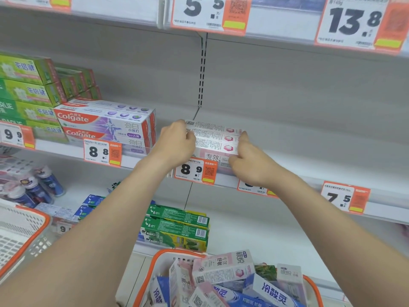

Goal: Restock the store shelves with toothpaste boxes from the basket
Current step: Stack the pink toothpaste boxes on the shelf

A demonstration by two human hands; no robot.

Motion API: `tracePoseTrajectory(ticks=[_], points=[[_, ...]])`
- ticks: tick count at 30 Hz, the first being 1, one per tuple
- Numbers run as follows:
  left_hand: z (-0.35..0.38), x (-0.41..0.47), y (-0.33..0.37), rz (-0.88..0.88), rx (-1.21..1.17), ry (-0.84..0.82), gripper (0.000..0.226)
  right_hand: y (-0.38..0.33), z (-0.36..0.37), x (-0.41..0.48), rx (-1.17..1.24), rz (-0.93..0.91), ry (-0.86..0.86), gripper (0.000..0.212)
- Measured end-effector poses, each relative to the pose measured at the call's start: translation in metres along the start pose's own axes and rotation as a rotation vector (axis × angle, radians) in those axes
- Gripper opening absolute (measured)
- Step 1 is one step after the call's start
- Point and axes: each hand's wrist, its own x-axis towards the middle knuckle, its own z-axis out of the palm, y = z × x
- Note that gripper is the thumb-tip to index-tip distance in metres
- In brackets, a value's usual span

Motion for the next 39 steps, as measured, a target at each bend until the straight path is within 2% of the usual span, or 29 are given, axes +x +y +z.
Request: tracePoseTrajectory(ticks=[3,5,7,9,10,12,13,15,19,22,25,27,31,32,35,39], points=[[0.0,-0.001,-0.002,0.019,0.002,0.011,0.027,0.0,-0.003,-0.002,0.031,0.002,-0.009,0.059],[0.002,-0.005,-0.001,0.041,0.034,0.063,0.027,-0.003,-0.006,-0.008,0.056,0.003,0.039,0.047],[0.004,-0.014,0.003,0.105,0.085,0.149,0.023,-0.004,-0.006,-0.018,-0.01,-0.041,0.202,0.046],[0.006,-0.028,0.012,0.23,0.145,0.223,0.032,-0.005,-0.004,-0.034,-0.082,-0.12,0.398,0.051],[0.006,-0.037,0.018,0.299,0.151,0.254,0.035,-0.007,-0.002,-0.043,-0.093,-0.19,0.477,0.045],[0.004,-0.058,0.03,0.413,0.111,0.283,0.031,-0.013,0.0,-0.065,-0.135,-0.308,0.538,0.029],[0.003,-0.068,0.035,0.439,0.086,0.252,0.027,-0.015,-0.001,-0.076,-0.192,-0.324,0.5,0.024],[0.003,-0.09,0.041,0.414,0.057,0.068,0.016,-0.016,0.001,-0.102,-0.33,-0.31,0.319,0.027],[0.02,-0.14,0.042,0.371,0.206,-0.498,0.006,-0.002,0.02,-0.156,-0.529,-0.269,-0.094,0.017],[0.038,-0.175,0.04,0.407,0.334,-0.788,0.016,0.013,0.033,-0.186,-0.634,-0.184,-0.411,0.02],[0.063,-0.204,0.029,0.366,0.47,-1.003,0.042,0.032,0.045,-0.21,-0.734,-0.045,-0.643,0.021],[0.078,-0.223,0.022,0.362,0.579,-1.124,0.055,0.045,0.053,-0.222,-0.795,-0.011,-0.711,0.021],[0.098,-0.252,0.022,0.344,0.658,-1.338,0.06,0.065,0.074,-0.234,-0.787,-0.098,-0.744,0.006],[0.101,-0.257,0.022,0.348,0.699,-1.405,0.062,0.071,0.083,-0.236,-0.762,-0.122,-0.742,0.016],[0.105,-0.268,0.021,0.356,0.855,-1.557,0.07,0.082,0.111,-0.242,-0.664,-0.139,-0.706,0.028],[0.099,-0.269,0.016,0.358,0.856,-1.538,0.076,0.095,0.146,-0.249,-0.624,-0.091,-0.668,0.052]])
